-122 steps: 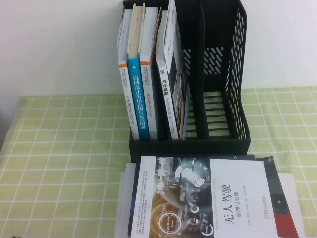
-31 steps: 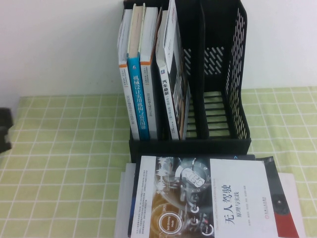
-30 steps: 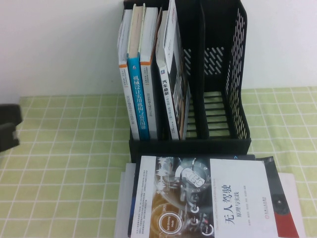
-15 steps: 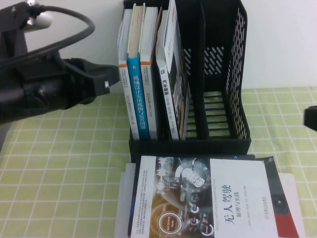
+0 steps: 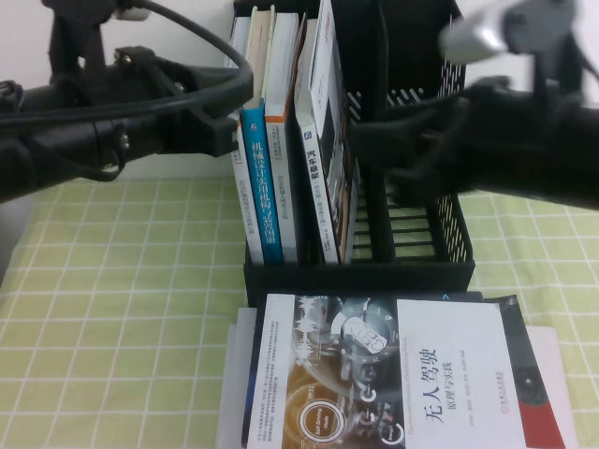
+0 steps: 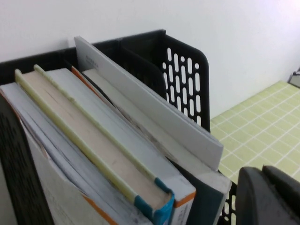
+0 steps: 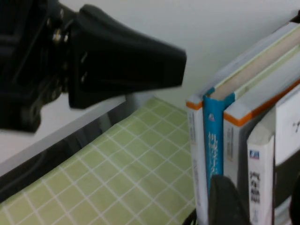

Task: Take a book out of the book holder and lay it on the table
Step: Hold the bookshelf, then pick up the right side book from the book shelf

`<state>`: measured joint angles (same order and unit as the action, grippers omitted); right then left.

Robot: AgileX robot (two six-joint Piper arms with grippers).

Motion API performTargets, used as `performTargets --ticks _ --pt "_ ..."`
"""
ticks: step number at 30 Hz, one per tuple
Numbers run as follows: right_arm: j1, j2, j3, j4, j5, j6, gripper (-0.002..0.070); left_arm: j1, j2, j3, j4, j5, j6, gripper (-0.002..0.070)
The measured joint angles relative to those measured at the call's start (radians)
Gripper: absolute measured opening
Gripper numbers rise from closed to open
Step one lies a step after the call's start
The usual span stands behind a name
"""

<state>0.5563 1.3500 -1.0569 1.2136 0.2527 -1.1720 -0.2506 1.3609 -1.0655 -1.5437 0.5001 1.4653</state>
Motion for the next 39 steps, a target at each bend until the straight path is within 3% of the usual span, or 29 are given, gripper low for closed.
performTargets --ticks 9,23,30,39 --pt "0.035 0.252 -0.217 0.041 -0.170 -0.015 0.0368 0.000 0.129 -0.008 0.017 0.016 0.049 -0.0001" --pt "0.035 0.342 -0.270 0.047 -0.271 -0.078 0.0375 0.000 0.183 -0.008 -0.013 0.027 0.086 -0.0001" --pt "0.043 0.347 -0.270 0.056 -0.299 -0.120 0.0376 0.000 0.184 -0.008 -0.100 0.027 0.117 -0.0001" --pt "0.033 0.398 -0.270 0.101 -0.357 -0.138 0.0376 -0.011 0.186 -0.070 -0.133 0.122 0.127 -0.0001"
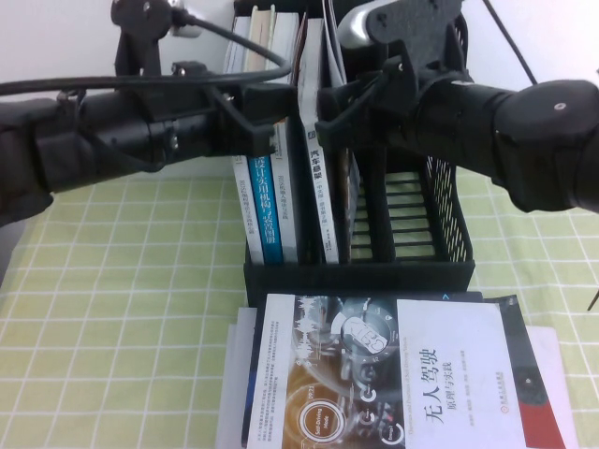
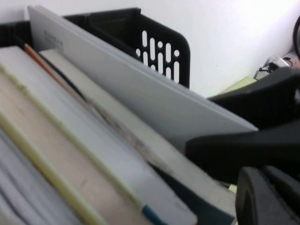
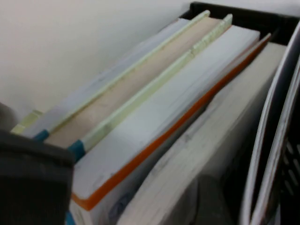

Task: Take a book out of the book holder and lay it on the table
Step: Pick up the right side book from the book shelf

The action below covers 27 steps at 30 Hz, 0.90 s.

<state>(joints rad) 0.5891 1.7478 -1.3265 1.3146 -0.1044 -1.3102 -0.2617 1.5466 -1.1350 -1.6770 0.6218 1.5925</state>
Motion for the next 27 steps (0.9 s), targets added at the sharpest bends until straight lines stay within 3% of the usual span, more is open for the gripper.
performTargets --ticks 7,12,15,21,27 --pt "-0.019 0.059 0.002 0.033 -0.005 0.000 0.0370 -0.037 0.045 -0.049 0.000 -0.018 0.002 -0.0001" --pt "-0.021 0.103 0.002 0.042 -0.005 0.000 0.0327 -0.039 0.087 -0.056 -0.017 -0.010 0.004 -0.0001" --pt "-0.021 0.119 0.003 0.042 -0.005 0.000 0.0267 -0.039 0.089 -0.057 -0.019 -0.012 0.004 -0.0001" --pt "-0.026 0.109 0.003 0.044 -0.001 -0.024 0.0048 -0.039 0.091 -0.060 0.001 -0.012 0.004 -0.0001" --pt "-0.033 -0.007 0.003 0.053 0.038 -0.040 0.0015 -0.039 0.091 -0.064 0.037 -0.003 -0.032 -0.0001"
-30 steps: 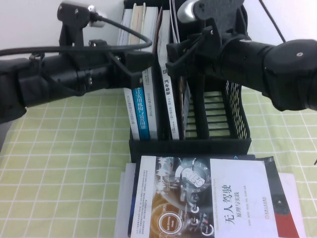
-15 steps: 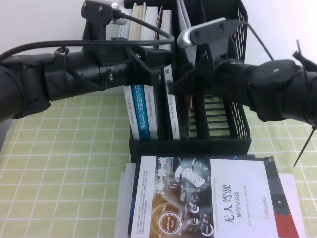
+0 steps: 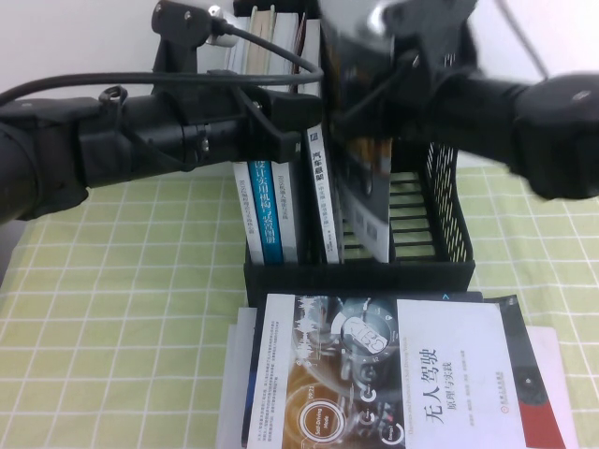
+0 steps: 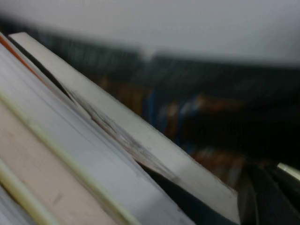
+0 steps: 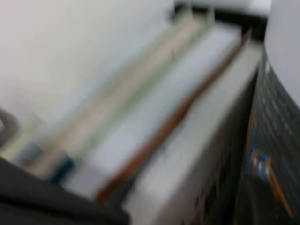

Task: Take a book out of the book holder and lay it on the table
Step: Pick up the right side book from the book shelf, then place the picked book on the book

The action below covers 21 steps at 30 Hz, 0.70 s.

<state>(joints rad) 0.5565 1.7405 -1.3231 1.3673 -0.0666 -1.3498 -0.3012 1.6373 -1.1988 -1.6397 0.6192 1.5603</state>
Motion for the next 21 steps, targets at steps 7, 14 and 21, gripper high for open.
performTargets --ticks 7,14,21 --pt "-0.087 -0.257 -0.011 0.028 0.254 0.007 0.0015 0.000 -0.004 -0.001 0.032 0.009 -0.033 -0.0001" --pt "-0.228 -0.504 -0.054 0.005 0.609 0.074 0.0014 0.000 -0.009 -0.004 0.074 0.026 -0.093 -0.0001" --pt "-0.258 -0.594 -0.188 -0.253 1.027 0.266 0.0014 0.000 -0.009 -0.004 0.086 0.051 -0.117 0.0000"
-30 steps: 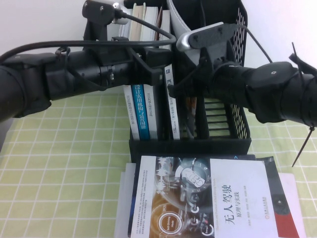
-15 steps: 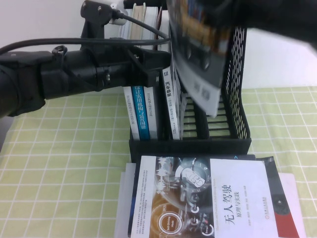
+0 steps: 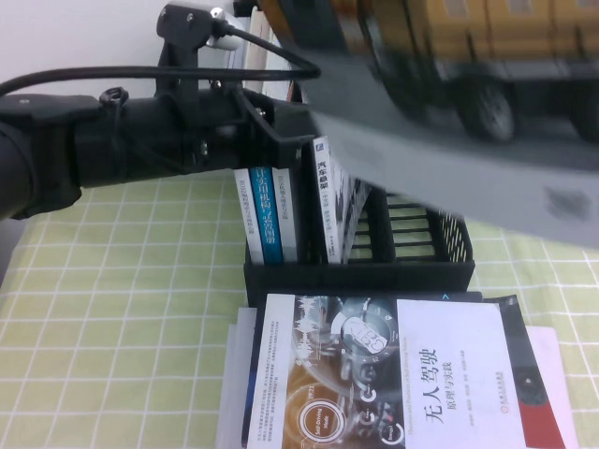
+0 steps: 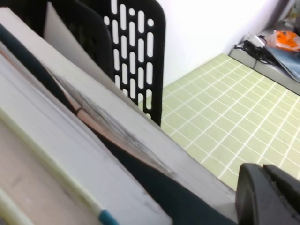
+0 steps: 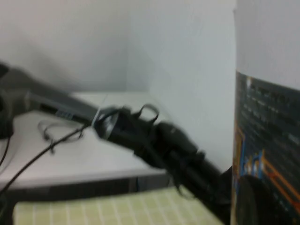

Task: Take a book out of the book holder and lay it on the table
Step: Place the picked book on the book

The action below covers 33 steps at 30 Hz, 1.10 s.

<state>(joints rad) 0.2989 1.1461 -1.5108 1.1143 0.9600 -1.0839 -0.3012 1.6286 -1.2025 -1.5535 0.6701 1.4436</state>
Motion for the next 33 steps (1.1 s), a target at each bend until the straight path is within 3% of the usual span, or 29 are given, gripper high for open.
performTargets --ticks 5,12,19,26,33 --pt "-0.002 0.000 -0.110 -0.173 0.267 0.046 0.0014 0.000 -0.002 0.000 0.023 0.026 -0.005 0.0000" --pt "0.003 -0.004 -0.130 -0.402 0.277 0.195 0.0014 0.000 -0.018 0.000 0.070 0.031 -0.024 -0.0001" --pt "0.113 0.000 -0.022 -0.610 0.277 0.239 0.0014 0.016 -0.083 0.000 0.233 0.033 -0.111 -0.0001" --pt "0.260 0.037 0.138 -0.744 0.277 0.254 0.0014 0.125 -0.191 0.000 0.332 0.135 -0.285 -0.0001" --pt "0.506 0.149 0.231 -1.227 0.154 0.516 0.0014 0.299 -0.308 0.000 0.446 0.305 -0.526 -0.0001"
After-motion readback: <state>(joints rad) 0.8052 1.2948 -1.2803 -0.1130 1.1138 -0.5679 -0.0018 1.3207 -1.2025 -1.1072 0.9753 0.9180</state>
